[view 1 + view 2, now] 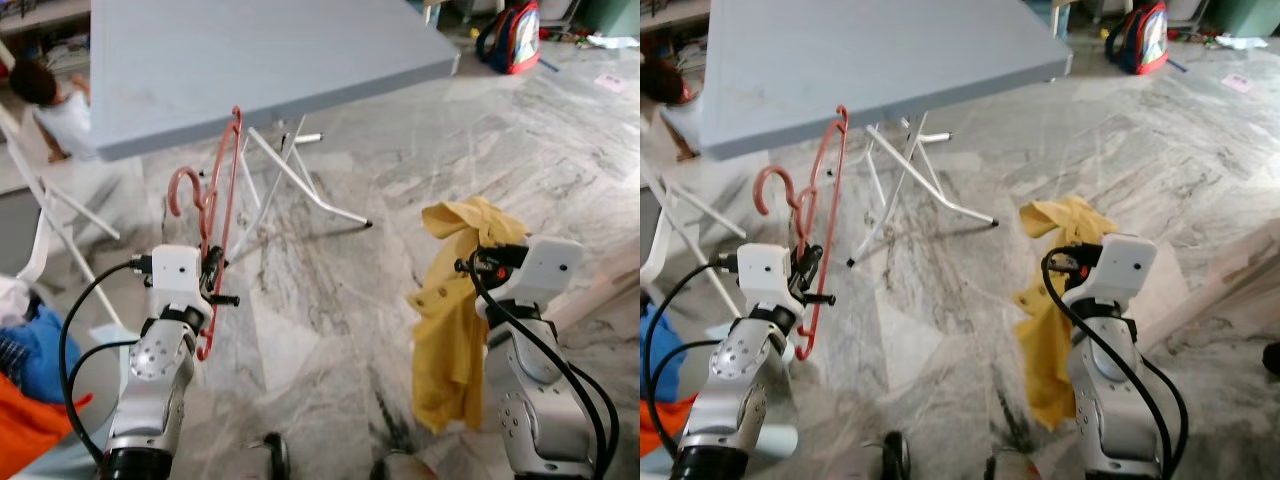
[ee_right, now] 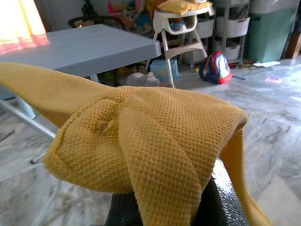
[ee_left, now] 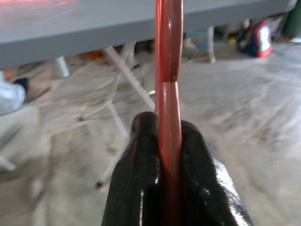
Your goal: Hang hanger
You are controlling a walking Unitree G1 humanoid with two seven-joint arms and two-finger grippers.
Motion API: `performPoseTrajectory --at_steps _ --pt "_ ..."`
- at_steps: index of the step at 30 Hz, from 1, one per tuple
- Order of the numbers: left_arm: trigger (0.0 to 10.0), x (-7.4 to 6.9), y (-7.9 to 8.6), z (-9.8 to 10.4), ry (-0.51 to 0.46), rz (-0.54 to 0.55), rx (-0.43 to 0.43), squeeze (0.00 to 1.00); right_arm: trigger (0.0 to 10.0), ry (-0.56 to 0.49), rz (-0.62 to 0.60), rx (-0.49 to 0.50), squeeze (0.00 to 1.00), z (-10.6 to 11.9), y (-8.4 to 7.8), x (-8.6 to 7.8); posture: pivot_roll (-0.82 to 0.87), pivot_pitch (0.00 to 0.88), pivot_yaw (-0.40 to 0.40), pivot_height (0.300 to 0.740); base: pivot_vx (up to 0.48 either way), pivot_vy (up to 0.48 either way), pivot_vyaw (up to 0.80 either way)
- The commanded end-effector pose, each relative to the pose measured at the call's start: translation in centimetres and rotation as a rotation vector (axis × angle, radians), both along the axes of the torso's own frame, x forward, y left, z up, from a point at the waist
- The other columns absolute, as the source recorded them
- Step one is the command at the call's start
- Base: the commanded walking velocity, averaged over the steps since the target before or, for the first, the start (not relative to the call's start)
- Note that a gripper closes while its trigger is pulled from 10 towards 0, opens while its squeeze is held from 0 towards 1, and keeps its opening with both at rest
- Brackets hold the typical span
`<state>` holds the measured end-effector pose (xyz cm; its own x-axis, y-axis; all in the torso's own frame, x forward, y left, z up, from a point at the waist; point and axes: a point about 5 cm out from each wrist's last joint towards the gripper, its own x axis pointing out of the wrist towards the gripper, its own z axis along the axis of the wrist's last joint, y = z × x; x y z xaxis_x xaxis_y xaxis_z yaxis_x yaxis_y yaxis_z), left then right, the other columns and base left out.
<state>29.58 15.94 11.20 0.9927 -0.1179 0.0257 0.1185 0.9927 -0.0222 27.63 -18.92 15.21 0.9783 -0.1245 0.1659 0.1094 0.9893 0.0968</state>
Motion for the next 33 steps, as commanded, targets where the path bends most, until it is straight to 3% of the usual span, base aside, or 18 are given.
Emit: performPoseTrajectory --at_steps 1,12,33 --pt "10.0 -0.1 0.5 0.4 -0.009 0.009 0.01 0.0 10.0 -0.044 0.013 0.012 0.0 1.0 0.3 0.0 -0.08 0.176 0.046 0.74 0.442 0.0 0.0" --pt "10.0 0.5 0.4 2.4 -0.074 0.057 0.01 0.0 10.0 -0.082 0.088 -0.011 0.0 2.3 1.2 0.5 -0.08 0.175 0.039 0.74 0.463 0.0 0.0" --pt "10.0 0.6 0.3 2.9 -0.086 0.085 0.018 0.0 10.0 -0.092 0.134 -0.009 0.0 2.7 1.9 1.0 -0.07 0.167 0.034 0.74 0.44 0.0 0.0"
